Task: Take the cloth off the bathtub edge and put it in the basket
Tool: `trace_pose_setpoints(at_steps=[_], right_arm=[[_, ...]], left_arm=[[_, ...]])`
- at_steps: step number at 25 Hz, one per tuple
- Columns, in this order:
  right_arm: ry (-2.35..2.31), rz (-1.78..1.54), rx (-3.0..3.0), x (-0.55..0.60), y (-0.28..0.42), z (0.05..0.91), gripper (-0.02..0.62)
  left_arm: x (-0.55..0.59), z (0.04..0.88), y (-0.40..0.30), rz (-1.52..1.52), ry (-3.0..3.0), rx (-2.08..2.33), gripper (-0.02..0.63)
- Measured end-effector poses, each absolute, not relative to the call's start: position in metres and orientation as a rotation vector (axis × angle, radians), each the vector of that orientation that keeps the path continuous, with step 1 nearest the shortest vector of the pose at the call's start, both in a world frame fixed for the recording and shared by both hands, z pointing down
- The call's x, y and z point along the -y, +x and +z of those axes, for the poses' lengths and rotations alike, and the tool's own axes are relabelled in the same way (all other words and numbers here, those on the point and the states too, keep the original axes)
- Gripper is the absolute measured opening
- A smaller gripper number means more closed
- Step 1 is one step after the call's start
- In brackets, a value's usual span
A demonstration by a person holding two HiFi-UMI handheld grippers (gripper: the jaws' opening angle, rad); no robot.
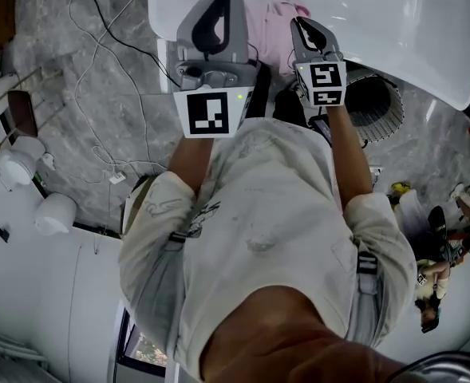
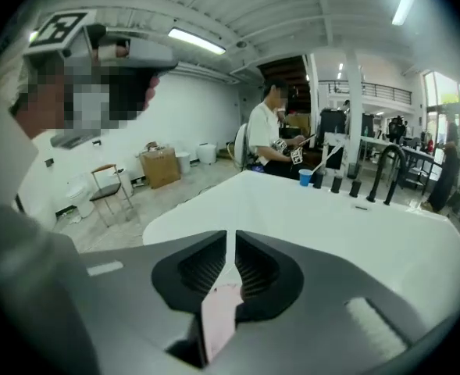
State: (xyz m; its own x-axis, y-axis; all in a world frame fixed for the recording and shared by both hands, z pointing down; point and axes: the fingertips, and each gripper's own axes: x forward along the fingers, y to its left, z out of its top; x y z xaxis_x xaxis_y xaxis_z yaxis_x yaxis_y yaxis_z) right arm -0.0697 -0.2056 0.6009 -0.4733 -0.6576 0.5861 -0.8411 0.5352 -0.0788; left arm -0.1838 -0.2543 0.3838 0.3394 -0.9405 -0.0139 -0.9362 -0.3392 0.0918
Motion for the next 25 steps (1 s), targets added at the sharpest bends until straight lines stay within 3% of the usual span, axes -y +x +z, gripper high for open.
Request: trace_pose_setpoints(at_steps=[5,8,15,19,25], right_arm=[[1.014,0.557,2.204,0.183,-0.084,0.668,0.094],[0.872,0.570,2.150,0.168,-0.091,0.702,0.241],[0.455,0.332,2.033,0.137,-0.112,0.763,0.453],[0.286,0.273,1.936,0.121,-0.117,0.796,0.512],[0.237,0.220,1.888,0.120,-0.124,0.827,0.512]], left_arm=[[0.255,0.404,-0.188,-0.065,2.490,1.763,0.000],[0.253,0.416,-0.192,-0.037,2.482,1.764,0.000],[0.256,0.441,-0.203,0.002,2.418,1.765,0.000],[0.255,0.450,-0.206,0.004,2.392,1.754,0.000],[0.254,0.458,-0.211,0.035,2.404,1.746,0.000]])
